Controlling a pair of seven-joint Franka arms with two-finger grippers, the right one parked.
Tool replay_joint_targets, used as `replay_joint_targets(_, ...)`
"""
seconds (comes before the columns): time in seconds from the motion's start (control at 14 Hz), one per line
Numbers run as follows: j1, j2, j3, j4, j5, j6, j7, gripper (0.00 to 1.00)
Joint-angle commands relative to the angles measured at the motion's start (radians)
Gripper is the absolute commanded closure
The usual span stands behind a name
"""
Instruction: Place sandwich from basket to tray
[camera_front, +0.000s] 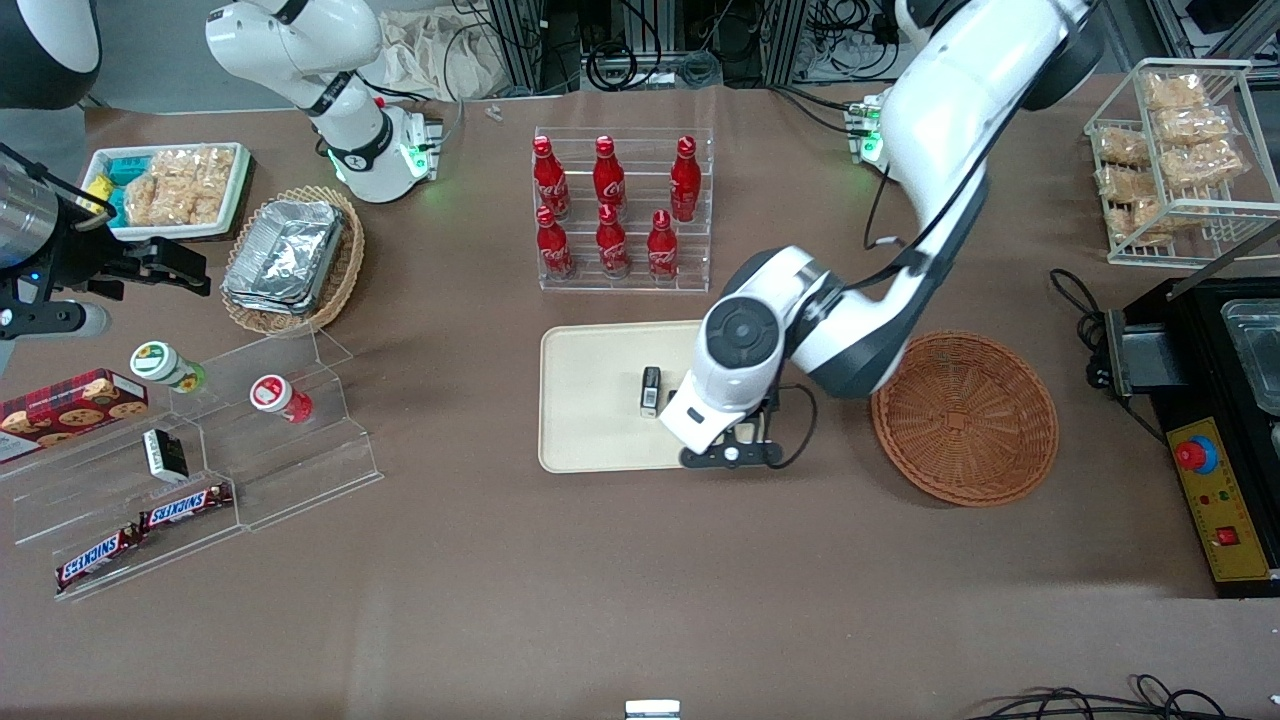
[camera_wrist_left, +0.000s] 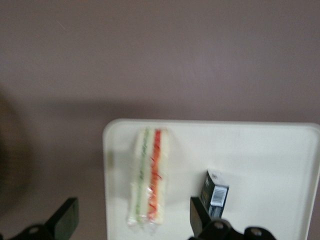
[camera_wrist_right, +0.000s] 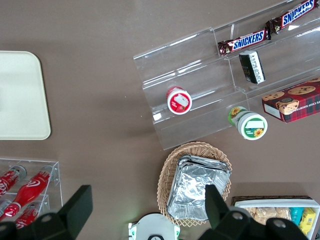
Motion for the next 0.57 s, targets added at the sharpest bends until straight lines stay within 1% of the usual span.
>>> replay_joint_targets(0.0, 0.095, -0.164, -0.004, -0.038, -0.055, -0.104, 0.040, 0.00)
replay_joint_targets(0.14, 0.156, -0.256, -0.004, -0.043, -0.113, -0.202, 0.159, 0.00)
replay_joint_targets(0.29, 0.211, -0.329, -0.002, -0.044, -0.147, -0.333, 0.270, 0.00)
replay_joint_targets(0.36, 0.278, -0.377, -0.005, -0.073, -0.161, -0.359, 0.331, 0.00)
replay_joint_targets(0.43, 0.326, -0.457, -0.002, -0.122, -0.208, -0.364, 0.400, 0.00)
replay_joint_targets(0.5, 0.339, -0.523, 0.016, -0.185, -0.243, -0.362, 0.473, 0.00)
